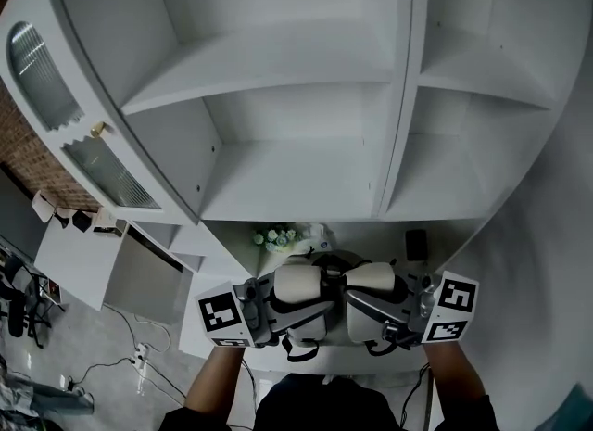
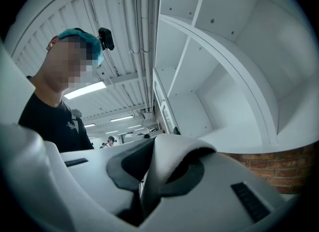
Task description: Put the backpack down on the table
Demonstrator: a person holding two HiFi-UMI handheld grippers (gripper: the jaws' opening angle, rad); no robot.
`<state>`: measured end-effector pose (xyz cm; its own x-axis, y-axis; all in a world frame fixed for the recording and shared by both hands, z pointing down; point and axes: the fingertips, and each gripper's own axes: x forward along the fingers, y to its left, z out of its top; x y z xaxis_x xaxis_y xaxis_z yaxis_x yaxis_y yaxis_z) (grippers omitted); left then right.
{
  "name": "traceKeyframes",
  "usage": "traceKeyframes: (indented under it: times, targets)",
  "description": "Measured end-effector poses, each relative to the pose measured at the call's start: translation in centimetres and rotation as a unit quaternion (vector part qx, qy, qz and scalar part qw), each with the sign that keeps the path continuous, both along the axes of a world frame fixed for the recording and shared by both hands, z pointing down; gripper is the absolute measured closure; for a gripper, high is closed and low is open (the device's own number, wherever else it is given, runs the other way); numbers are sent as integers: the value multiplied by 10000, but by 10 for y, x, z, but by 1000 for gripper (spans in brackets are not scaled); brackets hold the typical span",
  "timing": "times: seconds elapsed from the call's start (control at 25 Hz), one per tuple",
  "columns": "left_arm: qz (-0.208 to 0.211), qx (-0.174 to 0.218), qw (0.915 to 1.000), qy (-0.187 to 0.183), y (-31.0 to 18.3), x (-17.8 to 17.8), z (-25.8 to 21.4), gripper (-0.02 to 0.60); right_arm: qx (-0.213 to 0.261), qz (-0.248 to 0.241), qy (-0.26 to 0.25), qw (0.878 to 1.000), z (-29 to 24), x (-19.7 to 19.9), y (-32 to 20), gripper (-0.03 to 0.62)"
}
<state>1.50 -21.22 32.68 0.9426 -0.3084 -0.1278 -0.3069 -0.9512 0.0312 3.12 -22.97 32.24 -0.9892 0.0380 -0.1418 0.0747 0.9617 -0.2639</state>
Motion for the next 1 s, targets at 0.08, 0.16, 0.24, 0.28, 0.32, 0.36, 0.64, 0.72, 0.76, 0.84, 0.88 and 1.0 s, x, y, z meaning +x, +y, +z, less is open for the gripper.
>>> traceKeyframes:
  times: [0.08,0.16,0.24,0.28,0.32,0.36,0.64,0.72,0.76,0.84,0.88,1.0]
  targets:
    - [-4,-14,9999,107,-5,-5,-2,522,26,19,41,10000,-1,-4,-3,540]
    - [28,-28,9998,174,-11,-9,-4,522,62,53,76,9999,-2,-7,-7,541]
    - [57,25,9999,134,-16,-10,-5,522,72,118,73,9999,-3,-9,-13,540]
    - [66,62,9999,96,-18,-11,-5,522,58,147,63,9999,-3,-10,-16,540]
    - [79,91,9999,65,-19,-10,-5,522,32,168,57,9998,-4,-10,-19,540]
    - [94,116,9999,43,-20,-10,-5,522,5,183,57,9998,-4,-10,-21,541]
    - [152,132,9998,12,-40,-18,-5,522,-25,260,94,9996,-3,-18,-42,540]
    - [174,71,9998,14,-44,-21,0,522,-61,285,118,9995,1,-21,-45,541]
    - [184,24,9998,14,-45,-23,3,522,-87,299,137,9994,5,-23,-46,542]
    - [198,-88,9998,52,-46,-27,10,522,-153,324,181,9992,12,-28,-47,541]
    - [202,-131,9997,86,-47,-29,13,522,-184,334,198,9991,16,-30,-48,541]
    - [234,-153,9995,137,-50,-34,18,522,-243,358,172,9989,20,-34,-55,542]
